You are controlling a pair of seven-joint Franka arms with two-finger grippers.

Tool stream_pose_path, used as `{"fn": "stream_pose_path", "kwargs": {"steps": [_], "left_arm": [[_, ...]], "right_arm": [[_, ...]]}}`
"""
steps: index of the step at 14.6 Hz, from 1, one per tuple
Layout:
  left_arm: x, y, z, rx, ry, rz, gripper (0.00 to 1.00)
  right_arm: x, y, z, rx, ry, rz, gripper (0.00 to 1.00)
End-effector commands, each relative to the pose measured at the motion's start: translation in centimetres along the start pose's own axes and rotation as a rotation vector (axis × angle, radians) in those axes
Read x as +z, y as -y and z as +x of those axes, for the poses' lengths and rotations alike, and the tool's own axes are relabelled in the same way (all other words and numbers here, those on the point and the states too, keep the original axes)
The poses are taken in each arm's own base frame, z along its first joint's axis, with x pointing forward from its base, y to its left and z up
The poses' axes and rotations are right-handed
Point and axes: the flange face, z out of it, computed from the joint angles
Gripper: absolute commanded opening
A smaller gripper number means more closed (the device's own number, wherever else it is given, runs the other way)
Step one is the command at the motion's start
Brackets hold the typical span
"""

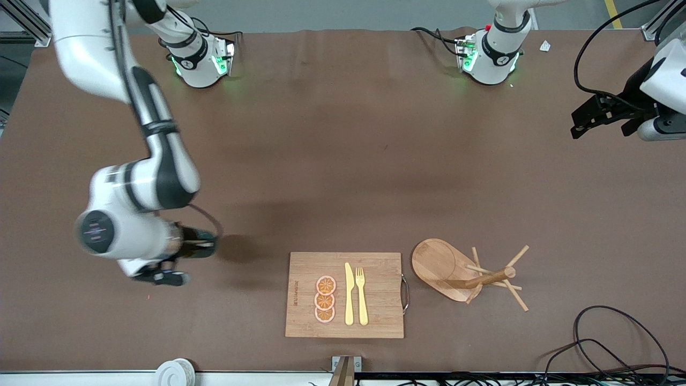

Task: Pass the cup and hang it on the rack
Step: 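Carry the teal mug with the right gripper toward the table middle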

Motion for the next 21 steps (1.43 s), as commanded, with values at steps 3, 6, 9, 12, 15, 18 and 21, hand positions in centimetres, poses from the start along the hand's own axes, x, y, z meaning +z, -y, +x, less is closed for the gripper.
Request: {"fn": "stream_pose_path", "kwargs": {"steps": [3,6,9,12,15,18,21], "left_arm": [[0.6,-0.2,0.9,-0.013,-0.009,-0.024,1.00],[0.2,-0.8,0.7,-0.073,-0.014,-0.026,1.00],[0.7,-2.1,0.6,-0.084,0.004,-0.022,1.00],[1.6,-3.0,1.2,-0.066,0.018,-0.022,1.00],[1.7,-3.6,1.5,-0.051,0.018,-0.025,1.00],[1.6,-3.5,1.5,-0.054,0.015,-0.021,1.00],[2.9,-7.3,1.2,-0.042,0.036,-0.016,1.00]], "right_arm": [[0.3,17.2,-9.8,0.153,-0.055,0.089,0.00],[5.7,25.1,-15.5,0.176,-0.078,0.119,0.01],[9.3,27.9,-17.6,0.209,-0.110,0.155,0.02],[8.7,27.4,-17.0,0.224,-0.108,0.155,0.70],[6.2,25.7,-15.6,0.233,-0.111,0.116,1.00],[-0.2,20.9,-10.7,0.210,-0.072,0.075,1.00],[-7.6,12.6,-5.8,0.114,-0.092,0.092,1.00]]}}
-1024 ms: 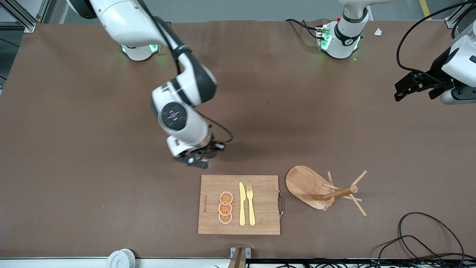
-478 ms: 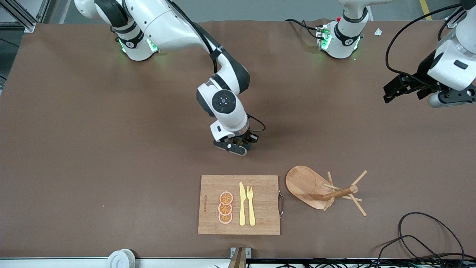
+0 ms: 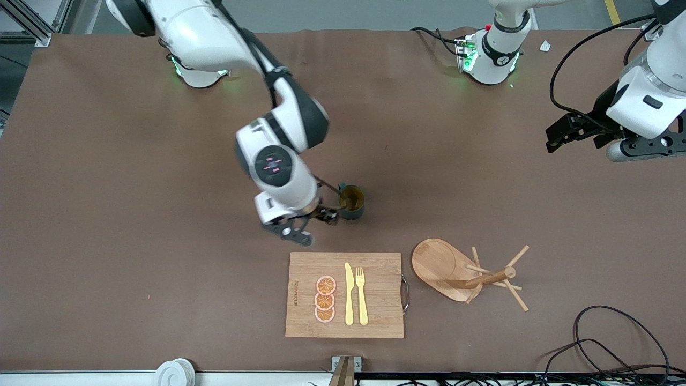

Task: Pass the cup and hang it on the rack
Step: 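Carry the teal mug with the right gripper toward the table middle, then set the mug down, open the right gripper while the left gripper approaches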

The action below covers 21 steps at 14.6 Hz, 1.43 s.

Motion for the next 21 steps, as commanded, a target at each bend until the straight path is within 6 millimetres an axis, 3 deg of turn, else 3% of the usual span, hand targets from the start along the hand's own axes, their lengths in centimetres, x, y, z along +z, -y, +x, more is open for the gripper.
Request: {"fn": "stream_pose_path", "kwargs": {"steps": [1,3,6,8,11,17,19,21], "left_arm": [[1.3,-4.7,-0.3,-0.032,0.013,0.020,1.00],[3.1,-9.0,-1.1,-0.053,0.010,0.078,1.00],[6.6,-15.4,-2.8,0.025,0.028,0.107,1.00],[10.2,-19.7,-6.1,0.072,0.052,0.131,1.00],[15.1,-25.7,-11.0,-0.023,-0.024,0.168,1.00],[26.2,-34.0,-19.8,-0.169,-0.269,0.224,1.00],[30.9,-37.0,-22.7,-0.243,-0.426,0.250,1.00],[36.1,-39.4,-24.9,-0.296,-0.567,0.237,0.99]], "right_arm": [[-7.3,-6.6,5.6,-0.101,-0.008,0.043,1.00],[-10.6,-12.9,8.5,-0.064,-0.009,-0.022,1.00],[-14.2,-18.4,10.2,-0.208,-0.086,-0.132,1.00],[-16.7,-24.1,11.2,-0.210,-0.083,-0.125,1.00],[-20.2,-30.8,10.6,-0.252,-0.084,-0.113,1.00],[-24.6,-36.9,5.9,-0.351,-0.116,-0.110,1.00],[-25.5,-38.3,3.5,-0.365,-0.131,-0.122,1.00],[-26.1,-38.6,2.7,-0.373,-0.176,-0.120,1.00]]}}
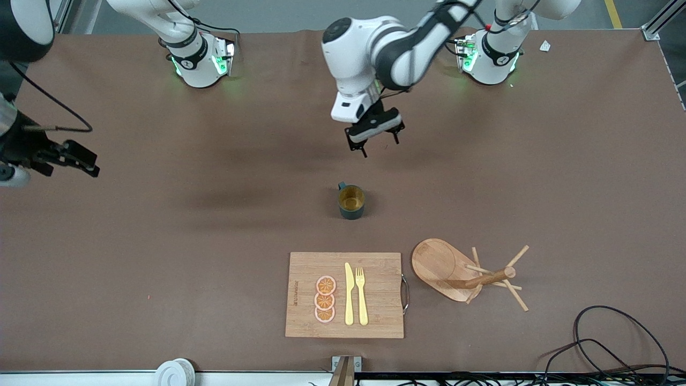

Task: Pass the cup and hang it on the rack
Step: 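Set the mug down, open the right gripper while the left gripper approaches, then lower the left gripper onto the teal mug and grasp it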

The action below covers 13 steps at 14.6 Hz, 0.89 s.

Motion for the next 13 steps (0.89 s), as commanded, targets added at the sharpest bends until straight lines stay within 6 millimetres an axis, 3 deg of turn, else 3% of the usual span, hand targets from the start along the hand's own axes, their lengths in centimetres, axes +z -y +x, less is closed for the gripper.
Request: {"fn": "stream_pose_path", "kwargs": {"steps": [1,4,6,13], "left_arm": [[3.5,-3.8,-4.6,-0.115,-0.128,-0.038,0.99],[6.2,-7.9,-6.5,-0.129,-0.210,-0.095,0.95],[7.0,-9.6,-8.4,-0.084,-0.247,-0.118,0.93],[9.9,-10.4,-9.4,-0.038,-0.310,-0.127,0.78]], "right_arm": [[-1.2,0.4,-2.1,-0.027,-0.052,-0.022,1.00],[-3.3,-0.1,-1.1,-0.016,-0.017,-0.027,1.00],[-2.5,0.0,-0.5,-0.033,-0.004,-0.018,1.00],[-3.9,-0.5,0.1,-0.032,-0.042,-0.032,1.00]]}}
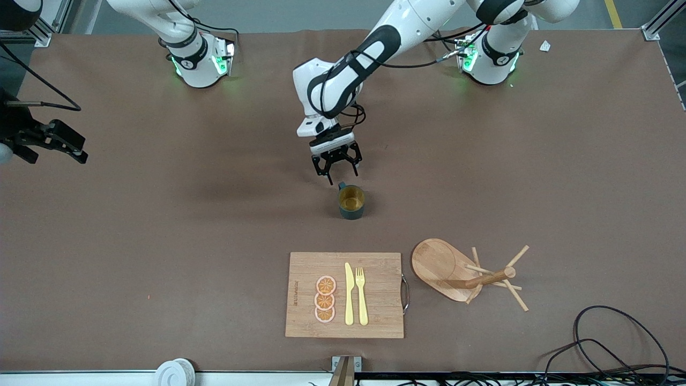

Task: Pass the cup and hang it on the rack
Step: 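Lower the left gripper onto the teal mug and grasp it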

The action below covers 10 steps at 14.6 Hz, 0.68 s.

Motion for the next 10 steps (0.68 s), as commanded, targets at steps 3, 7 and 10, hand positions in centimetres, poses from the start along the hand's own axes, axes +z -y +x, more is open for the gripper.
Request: {"fn": "stream_pose_path", "kwargs": {"steps": [3,7,10], "left_arm": [[1.1,-0.8,0.8,-0.024,-0.037,0.004,0.65],[1.2,-1.1,1.9,-0.042,-0.044,0.002,0.57],[1.3,-1.2,2.2,-0.049,-0.043,0.002,0.32]], "right_arm": [[-0.7,-1.3,0.6,0.007,-0.013,-0.011,1.00],[-1.0,-2.0,0.7,0.025,-0.026,-0.008,1.00],[-2.1,-1.7,0.9,0.027,-0.047,0.004,1.00]]}}
